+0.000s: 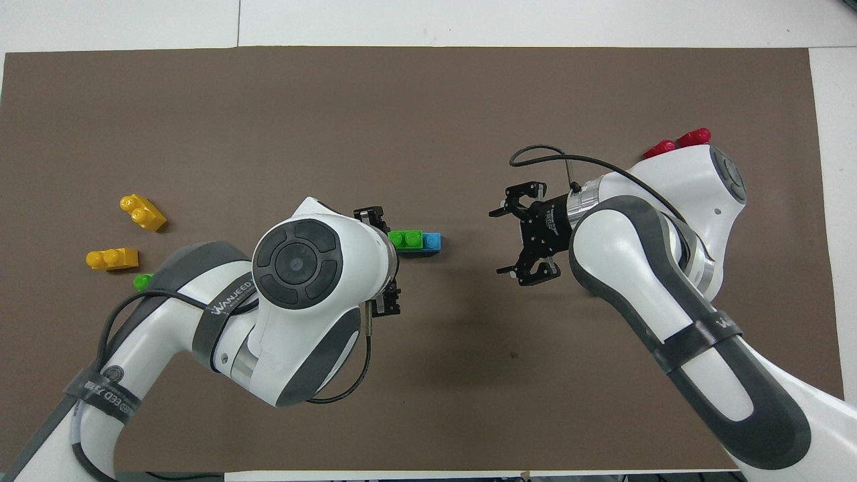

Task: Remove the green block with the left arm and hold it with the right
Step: 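Grasp the green brick with the left gripper while the right gripper grasps the blue brick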

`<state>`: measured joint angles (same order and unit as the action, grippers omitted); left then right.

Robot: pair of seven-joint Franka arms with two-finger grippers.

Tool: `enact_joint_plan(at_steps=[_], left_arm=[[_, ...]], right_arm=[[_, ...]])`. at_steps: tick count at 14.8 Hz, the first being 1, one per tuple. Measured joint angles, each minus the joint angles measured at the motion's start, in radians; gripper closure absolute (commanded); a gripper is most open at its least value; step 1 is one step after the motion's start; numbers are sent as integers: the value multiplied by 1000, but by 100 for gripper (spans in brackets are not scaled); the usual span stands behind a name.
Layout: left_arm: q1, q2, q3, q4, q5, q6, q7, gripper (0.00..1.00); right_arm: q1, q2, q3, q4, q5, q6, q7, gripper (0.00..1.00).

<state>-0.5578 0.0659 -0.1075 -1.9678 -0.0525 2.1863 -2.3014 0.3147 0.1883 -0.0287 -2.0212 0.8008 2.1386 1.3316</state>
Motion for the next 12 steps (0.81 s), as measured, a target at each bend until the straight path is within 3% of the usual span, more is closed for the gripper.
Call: enact_joint_plan(at_steps=[6, 12], left_arm=[[0, 86, 8, 40, 0, 17, -4, 0], [0, 125, 8, 49, 0, 28, -19, 0]], right_arm=[[24, 60, 0, 0, 47, 90, 0, 4], [109, 128, 1, 9, 119, 229, 0, 4]])
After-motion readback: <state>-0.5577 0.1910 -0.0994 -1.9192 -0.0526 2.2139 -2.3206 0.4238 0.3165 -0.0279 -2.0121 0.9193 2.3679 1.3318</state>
